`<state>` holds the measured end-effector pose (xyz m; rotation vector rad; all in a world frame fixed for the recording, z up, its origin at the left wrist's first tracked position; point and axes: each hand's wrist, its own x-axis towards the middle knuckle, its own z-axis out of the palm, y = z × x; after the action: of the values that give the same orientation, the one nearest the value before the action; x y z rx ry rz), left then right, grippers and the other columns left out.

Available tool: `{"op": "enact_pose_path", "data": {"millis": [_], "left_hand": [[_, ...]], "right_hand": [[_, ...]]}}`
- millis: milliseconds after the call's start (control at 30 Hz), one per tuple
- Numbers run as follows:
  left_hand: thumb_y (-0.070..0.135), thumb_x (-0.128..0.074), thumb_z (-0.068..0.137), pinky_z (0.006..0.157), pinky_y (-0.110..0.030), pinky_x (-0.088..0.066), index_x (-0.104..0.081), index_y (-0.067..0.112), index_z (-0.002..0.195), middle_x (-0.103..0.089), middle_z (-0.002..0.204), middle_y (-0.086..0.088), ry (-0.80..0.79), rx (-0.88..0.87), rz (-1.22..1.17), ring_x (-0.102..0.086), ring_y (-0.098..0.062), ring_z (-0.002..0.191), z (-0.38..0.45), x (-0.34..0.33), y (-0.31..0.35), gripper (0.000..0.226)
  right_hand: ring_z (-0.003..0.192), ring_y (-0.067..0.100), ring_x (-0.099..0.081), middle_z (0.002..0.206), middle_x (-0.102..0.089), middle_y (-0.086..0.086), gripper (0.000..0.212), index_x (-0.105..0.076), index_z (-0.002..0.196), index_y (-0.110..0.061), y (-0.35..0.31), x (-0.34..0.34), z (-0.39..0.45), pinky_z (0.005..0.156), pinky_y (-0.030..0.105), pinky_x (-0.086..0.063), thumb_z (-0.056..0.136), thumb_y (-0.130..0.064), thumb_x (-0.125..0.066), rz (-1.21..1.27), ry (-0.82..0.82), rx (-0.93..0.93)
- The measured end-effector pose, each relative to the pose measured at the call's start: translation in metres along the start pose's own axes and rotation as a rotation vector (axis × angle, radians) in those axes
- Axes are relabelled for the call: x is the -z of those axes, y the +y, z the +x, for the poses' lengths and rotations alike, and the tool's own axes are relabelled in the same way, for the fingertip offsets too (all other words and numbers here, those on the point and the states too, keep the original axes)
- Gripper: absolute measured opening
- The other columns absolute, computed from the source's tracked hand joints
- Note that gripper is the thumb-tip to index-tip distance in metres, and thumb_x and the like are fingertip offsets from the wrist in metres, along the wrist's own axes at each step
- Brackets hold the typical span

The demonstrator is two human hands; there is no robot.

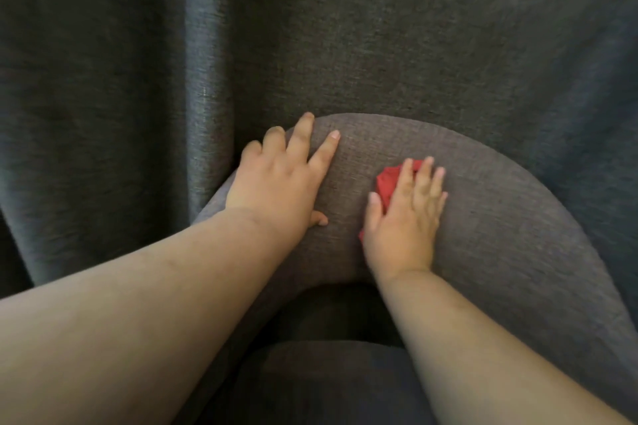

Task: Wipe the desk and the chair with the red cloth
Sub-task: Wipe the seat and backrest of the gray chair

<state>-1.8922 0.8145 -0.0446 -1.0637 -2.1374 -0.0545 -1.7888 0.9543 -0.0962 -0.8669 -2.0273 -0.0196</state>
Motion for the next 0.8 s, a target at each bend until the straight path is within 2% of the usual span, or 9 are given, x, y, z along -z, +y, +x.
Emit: {"op": "enact_pose_path", "data": {"millis": [100,167,233,333,433,500,600,733,800], "left_hand": [[0.074,-0.066,0.066,0.095,-0.05,-0.04,0.001,0.029,0.154,-0.009,0.164,-0.015,0.014,-0.009,0.005,-0.035,-0.04,0.133,0.001,-0.003,-0.001,0.119],[0.071,-0.067,0.067,0.093,-0.049,-0.042,-0.002,0.029,0.154,-0.011,0.163,-0.015,0.026,-0.019,0.013,-0.037,-0.04,0.131,0.0,-0.004,-0.002,0.117],[0.074,-0.066,0.065,0.093,-0.049,-0.043,0.0,0.029,0.154,-0.011,0.163,-0.015,0.025,-0.016,0.028,-0.037,-0.04,0.131,0.001,-0.004,0.0,0.12],[0.081,-0.061,0.063,0.096,-0.049,-0.042,0.008,0.029,0.153,-0.004,0.163,-0.015,-0.006,0.006,0.053,-0.034,-0.039,0.134,0.0,-0.001,0.002,0.125],[0.081,-0.06,0.066,0.097,-0.049,-0.04,0.014,0.028,0.152,0.0,0.162,-0.015,-0.019,0.004,0.044,-0.031,-0.04,0.135,-0.001,0.003,0.001,0.124],[0.079,-0.059,0.068,0.098,-0.05,-0.04,0.015,0.028,0.152,0.002,0.162,-0.015,-0.032,-0.011,0.03,-0.03,-0.04,0.135,-0.001,0.003,0.0,0.123],[0.078,-0.059,0.069,0.098,-0.05,-0.039,0.014,0.027,0.152,0.002,0.163,-0.016,-0.036,-0.019,0.023,-0.03,-0.041,0.135,-0.001,0.003,0.0,0.122],[0.079,-0.06,0.068,0.098,-0.05,-0.039,0.015,0.027,0.152,0.002,0.163,-0.016,-0.043,-0.028,0.018,-0.029,-0.041,0.136,-0.001,0.002,-0.001,0.124],[0.081,-0.061,0.065,0.098,-0.049,-0.039,0.014,0.027,0.152,0.002,0.163,-0.016,-0.046,-0.022,0.034,-0.03,-0.041,0.136,0.0,0.002,0.0,0.126]], "right_hand": [[0.151,0.033,-0.001,0.164,-0.011,0.018,0.07,-0.019,0.155,-0.011,-0.042,-0.018,-0.01,0.122,0.049,-0.002,0.095,-0.04,-0.036,0.174,0.001,0.081],[0.151,0.029,0.002,0.165,-0.012,0.016,0.068,-0.014,0.155,-0.014,-0.048,-0.022,-0.015,0.121,0.046,0.0,0.095,-0.039,-0.034,0.204,-0.028,0.178],[0.15,0.027,0.002,0.164,-0.015,0.015,0.069,-0.012,0.154,-0.014,-0.035,-0.018,-0.012,0.121,0.047,-0.001,0.095,-0.035,-0.04,0.134,-0.065,0.331],[0.15,0.032,-0.013,0.162,-0.024,0.013,0.072,-0.017,0.154,-0.012,0.001,-0.003,0.0,0.119,0.051,-0.005,0.094,-0.023,-0.056,-0.168,-0.108,0.59],[0.15,0.033,-0.016,0.163,-0.023,0.009,0.074,-0.02,0.155,-0.013,0.056,0.028,0.013,0.117,0.055,-0.004,0.093,-0.014,-0.059,-0.382,-0.125,0.473],[0.148,0.036,-0.02,0.161,-0.028,0.013,0.075,-0.026,0.153,-0.009,0.091,0.051,0.016,0.114,0.062,-0.007,0.089,-0.017,-0.065,-0.467,-0.084,0.364],[0.146,0.04,-0.018,0.158,-0.031,0.02,0.065,-0.03,0.15,-0.005,0.112,0.065,0.01,0.114,0.067,-0.012,0.093,-0.025,-0.054,-0.462,-0.023,0.25],[0.148,0.043,-0.012,0.16,-0.022,0.023,0.064,-0.027,0.151,-0.001,0.061,0.037,0.01,0.119,0.059,-0.01,0.097,-0.024,-0.052,-0.229,-0.005,-0.003],[0.15,0.041,-0.008,0.162,-0.018,0.02,0.065,-0.023,0.153,-0.003,0.011,0.012,0.008,0.121,0.056,-0.008,0.098,-0.027,-0.048,-0.067,-0.022,-0.04]]}}
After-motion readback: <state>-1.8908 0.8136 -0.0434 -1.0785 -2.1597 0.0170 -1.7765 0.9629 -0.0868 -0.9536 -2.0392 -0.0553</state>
